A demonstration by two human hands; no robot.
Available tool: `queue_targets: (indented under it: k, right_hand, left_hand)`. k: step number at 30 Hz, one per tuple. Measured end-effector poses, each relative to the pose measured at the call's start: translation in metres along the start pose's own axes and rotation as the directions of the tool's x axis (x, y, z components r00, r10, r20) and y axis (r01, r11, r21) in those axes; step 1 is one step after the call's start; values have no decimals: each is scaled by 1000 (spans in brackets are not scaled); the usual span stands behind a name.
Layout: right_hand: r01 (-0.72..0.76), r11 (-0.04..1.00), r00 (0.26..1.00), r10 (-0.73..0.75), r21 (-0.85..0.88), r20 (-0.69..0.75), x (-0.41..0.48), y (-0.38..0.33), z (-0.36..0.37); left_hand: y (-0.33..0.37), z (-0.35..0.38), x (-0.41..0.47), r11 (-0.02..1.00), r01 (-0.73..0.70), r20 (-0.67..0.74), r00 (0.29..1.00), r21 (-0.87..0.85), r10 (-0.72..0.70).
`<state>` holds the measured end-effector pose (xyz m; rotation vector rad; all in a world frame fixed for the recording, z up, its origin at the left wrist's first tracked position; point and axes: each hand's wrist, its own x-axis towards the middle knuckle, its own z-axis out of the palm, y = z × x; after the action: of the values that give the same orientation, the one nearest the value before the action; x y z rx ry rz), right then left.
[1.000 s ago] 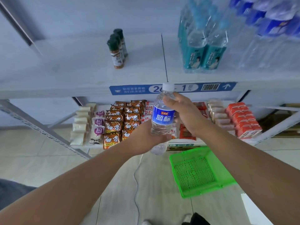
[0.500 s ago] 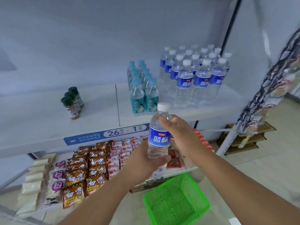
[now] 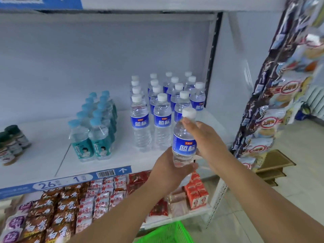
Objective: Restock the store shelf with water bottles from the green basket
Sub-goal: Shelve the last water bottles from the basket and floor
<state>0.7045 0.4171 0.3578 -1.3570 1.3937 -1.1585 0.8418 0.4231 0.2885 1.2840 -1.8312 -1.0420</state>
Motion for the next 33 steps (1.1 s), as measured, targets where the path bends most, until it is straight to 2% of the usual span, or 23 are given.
queue_targets:
  k: [4, 10, 18, 27, 33]
  right_hand:
    - [-23, 996, 1000, 24, 86, -16, 29, 8, -52]
    - [-33, 995, 999, 32, 98, 15, 80, 15, -99]
    - [23, 1000, 998, -24, 11, 52, 128, 31, -112]
    - [50, 995, 996, -57, 90, 68, 162, 54, -116]
    - [68, 996, 995, -72, 60, 67, 177, 65, -113]
  left_hand:
    - [21, 46, 42, 999, 29, -5, 1000, -22, -29]
    - [28, 80, 103, 997, 74, -73, 995, 17, -72]
    - [19, 106, 137, 980, 199, -199, 961, 5, -194]
    - [12, 119, 165, 977, 208, -259, 942, -42, -212]
    - [9, 128, 179, 970, 224, -285, 927, -96, -243]
